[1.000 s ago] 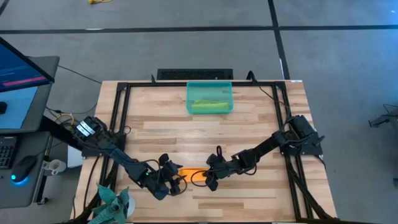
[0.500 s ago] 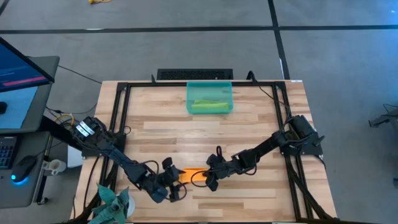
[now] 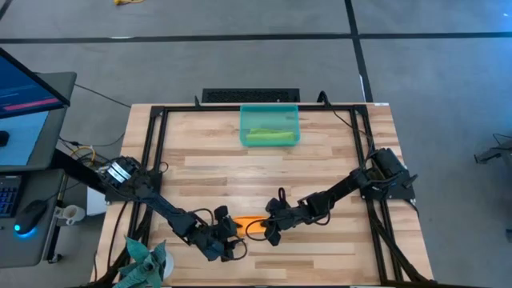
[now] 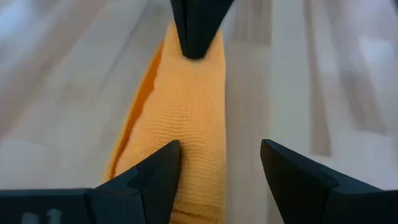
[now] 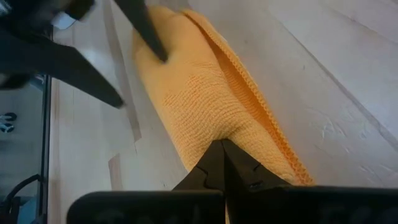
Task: Roll microfiber towels into tight, uniform cylinder then place into a basket
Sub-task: Roll the yellow microfiber towel
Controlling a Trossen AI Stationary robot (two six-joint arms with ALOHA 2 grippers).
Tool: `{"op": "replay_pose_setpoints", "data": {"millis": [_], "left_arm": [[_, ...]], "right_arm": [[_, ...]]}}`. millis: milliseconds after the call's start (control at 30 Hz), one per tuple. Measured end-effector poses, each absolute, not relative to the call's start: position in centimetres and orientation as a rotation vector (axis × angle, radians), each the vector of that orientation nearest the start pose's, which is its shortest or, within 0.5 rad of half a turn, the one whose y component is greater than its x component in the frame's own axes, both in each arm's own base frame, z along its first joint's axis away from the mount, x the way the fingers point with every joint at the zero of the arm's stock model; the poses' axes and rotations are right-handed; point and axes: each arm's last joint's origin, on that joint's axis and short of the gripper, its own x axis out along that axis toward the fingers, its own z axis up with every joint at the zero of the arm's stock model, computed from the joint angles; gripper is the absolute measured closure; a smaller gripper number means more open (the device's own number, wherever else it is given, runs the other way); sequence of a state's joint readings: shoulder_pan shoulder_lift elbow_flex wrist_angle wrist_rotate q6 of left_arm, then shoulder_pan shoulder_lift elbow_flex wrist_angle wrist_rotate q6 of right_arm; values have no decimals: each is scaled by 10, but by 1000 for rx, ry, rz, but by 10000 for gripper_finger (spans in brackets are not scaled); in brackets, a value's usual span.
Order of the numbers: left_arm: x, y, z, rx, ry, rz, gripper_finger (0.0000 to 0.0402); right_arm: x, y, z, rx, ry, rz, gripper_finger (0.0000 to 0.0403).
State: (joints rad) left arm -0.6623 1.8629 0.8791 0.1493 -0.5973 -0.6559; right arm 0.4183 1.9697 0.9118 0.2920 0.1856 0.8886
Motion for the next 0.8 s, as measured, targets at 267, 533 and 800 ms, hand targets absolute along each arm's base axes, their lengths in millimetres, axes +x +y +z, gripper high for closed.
{"op": "replay_pose_setpoints", "data": {"millis": [267,533,800], "left_arm": [[284,-193,104,-198,701,206,184],[282,-192,101,-217,732,218,184],[281,-191,100,-209,754,215,184]], "right_arm": [[335,143,96,611,766,-113,390],[335,144,96,672,812,-70,353],[338,137,105,683,832,4,276]]}}
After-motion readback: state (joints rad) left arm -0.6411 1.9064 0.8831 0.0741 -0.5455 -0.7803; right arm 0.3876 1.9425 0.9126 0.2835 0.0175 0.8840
